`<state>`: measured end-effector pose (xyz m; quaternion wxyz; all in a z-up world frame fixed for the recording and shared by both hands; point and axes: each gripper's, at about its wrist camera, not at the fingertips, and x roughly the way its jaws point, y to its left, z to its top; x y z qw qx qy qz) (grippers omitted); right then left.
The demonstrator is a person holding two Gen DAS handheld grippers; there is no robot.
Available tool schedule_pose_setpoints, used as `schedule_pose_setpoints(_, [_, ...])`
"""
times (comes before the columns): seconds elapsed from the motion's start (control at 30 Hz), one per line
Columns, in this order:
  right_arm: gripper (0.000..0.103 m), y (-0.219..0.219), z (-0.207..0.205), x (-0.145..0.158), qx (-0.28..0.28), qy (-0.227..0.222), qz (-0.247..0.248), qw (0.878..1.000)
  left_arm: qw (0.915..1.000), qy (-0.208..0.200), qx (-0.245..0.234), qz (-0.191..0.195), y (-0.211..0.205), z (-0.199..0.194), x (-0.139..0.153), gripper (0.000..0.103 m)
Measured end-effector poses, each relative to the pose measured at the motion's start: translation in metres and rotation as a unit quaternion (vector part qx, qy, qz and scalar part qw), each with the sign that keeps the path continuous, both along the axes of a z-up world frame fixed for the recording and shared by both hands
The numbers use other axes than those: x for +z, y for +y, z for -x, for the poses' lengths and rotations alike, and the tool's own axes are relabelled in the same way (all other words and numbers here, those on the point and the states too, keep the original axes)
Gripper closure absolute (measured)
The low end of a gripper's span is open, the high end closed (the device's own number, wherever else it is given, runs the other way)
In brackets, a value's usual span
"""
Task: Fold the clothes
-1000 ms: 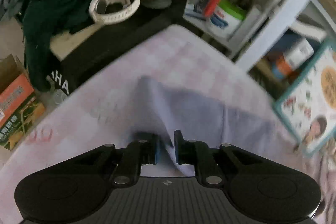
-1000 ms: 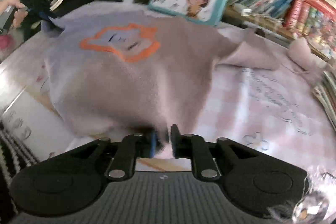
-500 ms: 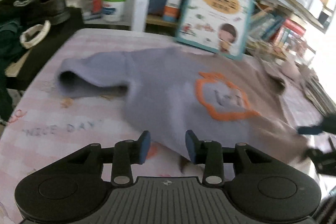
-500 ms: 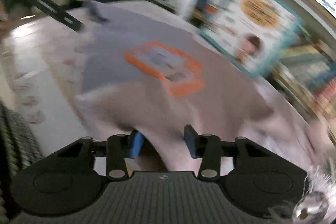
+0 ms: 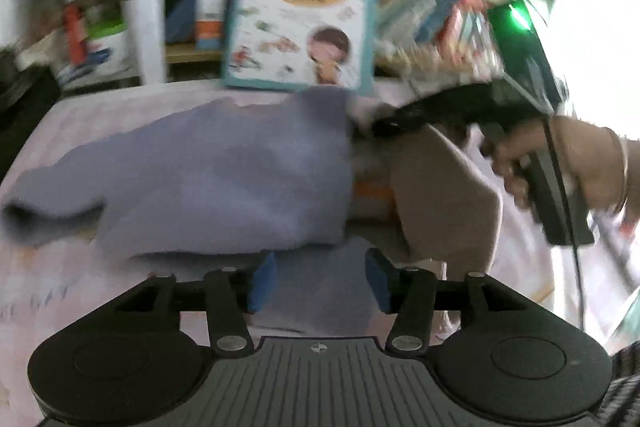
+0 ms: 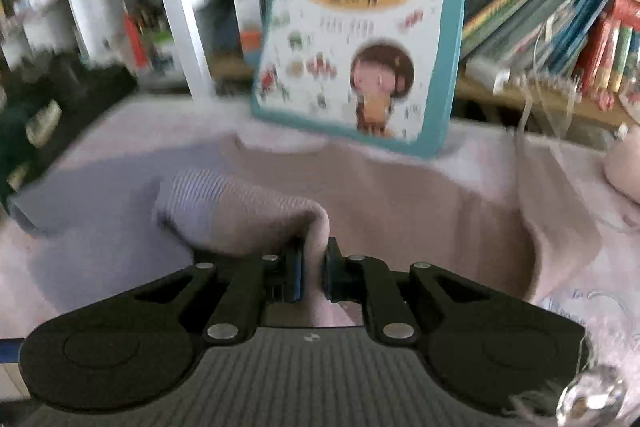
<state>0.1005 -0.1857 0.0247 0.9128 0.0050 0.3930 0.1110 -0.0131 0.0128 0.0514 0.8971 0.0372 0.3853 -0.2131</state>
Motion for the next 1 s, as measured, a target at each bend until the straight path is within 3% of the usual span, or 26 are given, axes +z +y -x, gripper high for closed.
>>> schedule_pose_setpoints(0.07, [0.086, -0.002, -0.004, -0.012, -0.010, 0.023, 0.010, 1.000, 0.9987, -0.003, -0.013, -0.049, -0.024, -0.012, -0.009, 0.049])
schedule_pose_setpoints(0.13, [0.075, -0.010, 0.005, -0.020, -0.025, 0.038, 0.007, 0.999, 0.9959, -0.010, -0.005, -0.090, -0.042, -0.025, -0.018, 0.049])
schedule_pose_setpoints(0.27, [0.066, -0.022, 0.039, -0.015, -0.038, 0.029, -0.023, 0.999, 0.9859, -0.037, 0.026, -0.161, -0.068, -0.045, -0.033, 0.050])
schedule_pose_setpoints(0.3, [0.064, -0.022, 0.049, -0.012, -0.036, 0.023, -0.024, 0.999, 0.9848, -0.040, 0.036, -0.165, -0.071, -0.050, -0.037, 0.057])
schedule_pose_setpoints(0.33, [0.064, -0.022, 0.058, -0.011, -0.031, 0.017, -0.023, 0.999, 0.9842, -0.042, 0.044, -0.166, -0.073, -0.052, -0.039, 0.074])
schedule_pose_setpoints(0.4, [0.065, -0.021, 0.075, -0.010, -0.021, 0.009, -0.006, 1.000, 0.9839, -0.035, 0.052, -0.167, -0.071, -0.056, -0.042, 0.099])
schedule_pose_setpoints(0.43, [0.067, -0.020, 0.082, -0.011, -0.016, 0.006, 0.010, 1.000, 0.9850, -0.028, 0.057, -0.161, -0.067, -0.056, -0.041, 0.103])
schedule_pose_setpoints(0.57, [0.068, -0.020, 0.094, -0.016, -0.015, 0.001, 0.050, 0.999, 0.9912, -0.019, 0.098, -0.087, -0.021, -0.034, -0.013, 0.103])
schedule_pose_setpoints(0.67, [0.068, -0.026, 0.097, -0.018, -0.018, 0.005, 0.041, 0.999, 0.9921, -0.033, 0.121, -0.006, 0.029, -0.006, 0.016, 0.103])
schedule_pose_setpoints(0.73, [0.067, -0.026, 0.100, -0.017, -0.014, 0.002, 0.028, 1.000, 0.9921, -0.015, 0.120, 0.035, 0.043, 0.000, 0.023, 0.103])
schedule_pose_setpoints(0.83, [0.065, -0.024, 0.103, -0.019, -0.013, 0.009, 0.015, 1.000, 0.9956, 0.013, 0.092, 0.006, 0.019, -0.007, 0.012, 0.097])
schedule_pose_setpoints(1.0, [0.063, -0.022, 0.099, -0.026, -0.020, 0.028, 0.017, 0.999, 0.9959, 0.008, 0.024, -0.087, -0.050, -0.024, -0.025, 0.093])
